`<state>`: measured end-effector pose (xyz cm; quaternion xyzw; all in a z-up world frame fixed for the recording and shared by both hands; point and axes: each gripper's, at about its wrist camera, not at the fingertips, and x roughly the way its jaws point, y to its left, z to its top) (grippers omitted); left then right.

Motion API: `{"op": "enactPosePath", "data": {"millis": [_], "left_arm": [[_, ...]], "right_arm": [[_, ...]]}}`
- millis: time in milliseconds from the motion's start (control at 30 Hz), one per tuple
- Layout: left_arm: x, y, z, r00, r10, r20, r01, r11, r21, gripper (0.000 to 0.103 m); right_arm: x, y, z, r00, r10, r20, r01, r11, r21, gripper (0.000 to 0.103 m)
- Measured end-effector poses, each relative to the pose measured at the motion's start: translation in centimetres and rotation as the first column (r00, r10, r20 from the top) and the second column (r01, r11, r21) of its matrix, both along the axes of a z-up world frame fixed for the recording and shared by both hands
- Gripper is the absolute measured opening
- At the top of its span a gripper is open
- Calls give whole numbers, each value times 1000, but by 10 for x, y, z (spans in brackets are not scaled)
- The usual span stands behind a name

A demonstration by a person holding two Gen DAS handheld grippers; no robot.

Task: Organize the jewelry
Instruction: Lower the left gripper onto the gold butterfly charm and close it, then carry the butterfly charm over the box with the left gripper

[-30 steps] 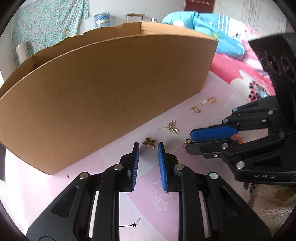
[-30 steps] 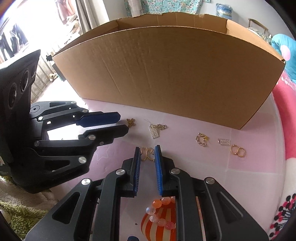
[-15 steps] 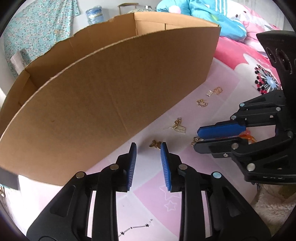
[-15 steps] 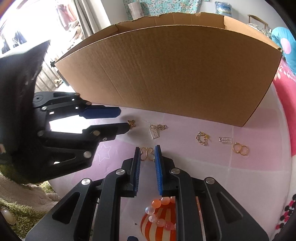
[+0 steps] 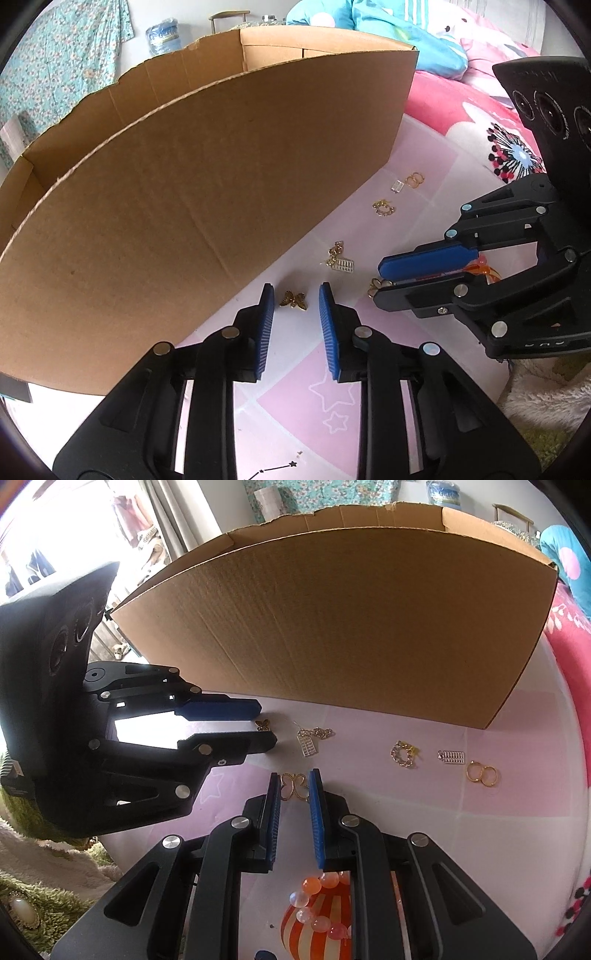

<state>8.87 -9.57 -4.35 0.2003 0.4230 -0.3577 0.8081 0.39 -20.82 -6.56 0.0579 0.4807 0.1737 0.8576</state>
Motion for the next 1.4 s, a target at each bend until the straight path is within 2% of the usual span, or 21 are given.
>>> {"op": "enactPosePath", "data": {"millis": [267,633,867,1033,1167,1300,1400], "left_arm": [[0,0,1,1000,-6,0,6,1000,-3,12],[-5,2,5,1000,14,13,-14,1000,-15,12],[-16,11,27,998,37,45,-35,997,-63,12],[-25,24,68,995,45,84,-32,987,-159,12],[-23,35,108,991,60,118,-27,964,-266,12],[-3,39,132,985,99,139,-52,950,-308,12],[34,36,131,983,152,100,-120,954,-274,12]], "right_arm": [[0,-1,-1,1000,-3,3,3,1000,2,16],[-2,-1,6,1000,-24,15,25,1000,-9,16],[-12,0,23,998,-30,55,31,999,-21,16],[-22,0,53,992,-39,124,41,999,-18,16],[-26,-3,97,972,-35,232,35,999,2,16],[-14,-7,129,947,-32,318,19,999,42,16],[15,-7,139,943,-31,332,20,999,39,16]]}}
